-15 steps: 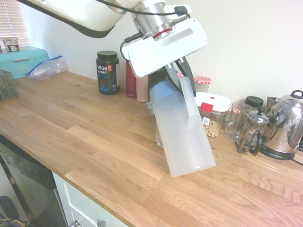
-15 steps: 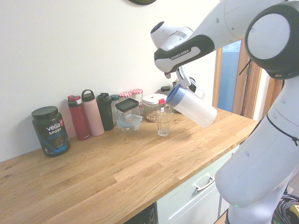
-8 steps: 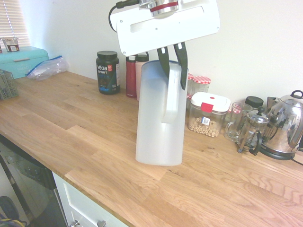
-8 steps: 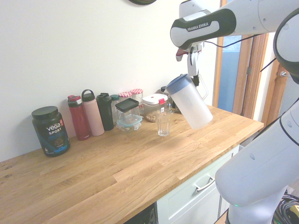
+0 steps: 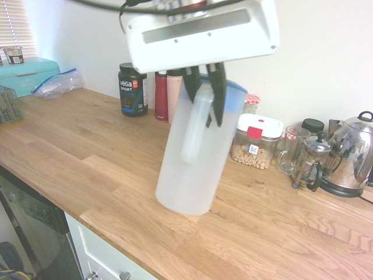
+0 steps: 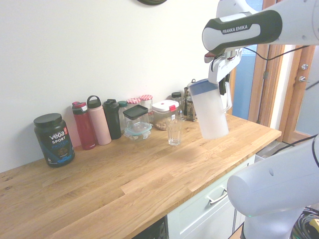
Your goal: Pour me some water
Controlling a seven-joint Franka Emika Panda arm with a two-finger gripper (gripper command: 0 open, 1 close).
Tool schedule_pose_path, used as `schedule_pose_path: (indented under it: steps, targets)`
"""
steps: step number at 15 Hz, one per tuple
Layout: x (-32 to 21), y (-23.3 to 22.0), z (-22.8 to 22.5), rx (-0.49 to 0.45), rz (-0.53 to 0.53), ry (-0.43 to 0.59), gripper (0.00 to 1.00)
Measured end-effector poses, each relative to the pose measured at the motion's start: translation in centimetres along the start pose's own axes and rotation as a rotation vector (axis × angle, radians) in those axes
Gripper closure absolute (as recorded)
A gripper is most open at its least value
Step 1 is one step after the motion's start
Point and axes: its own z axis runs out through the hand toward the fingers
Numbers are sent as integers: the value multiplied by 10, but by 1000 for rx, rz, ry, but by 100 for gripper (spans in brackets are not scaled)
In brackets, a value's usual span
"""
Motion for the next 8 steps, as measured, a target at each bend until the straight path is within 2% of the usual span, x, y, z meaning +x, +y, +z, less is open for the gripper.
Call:
schedule_pose_path:
  steps: [4,8]
  targets:
    - [-68,-38,-10,71,95,119,100]
    - [-126,-101,-18,184,122,280,100]
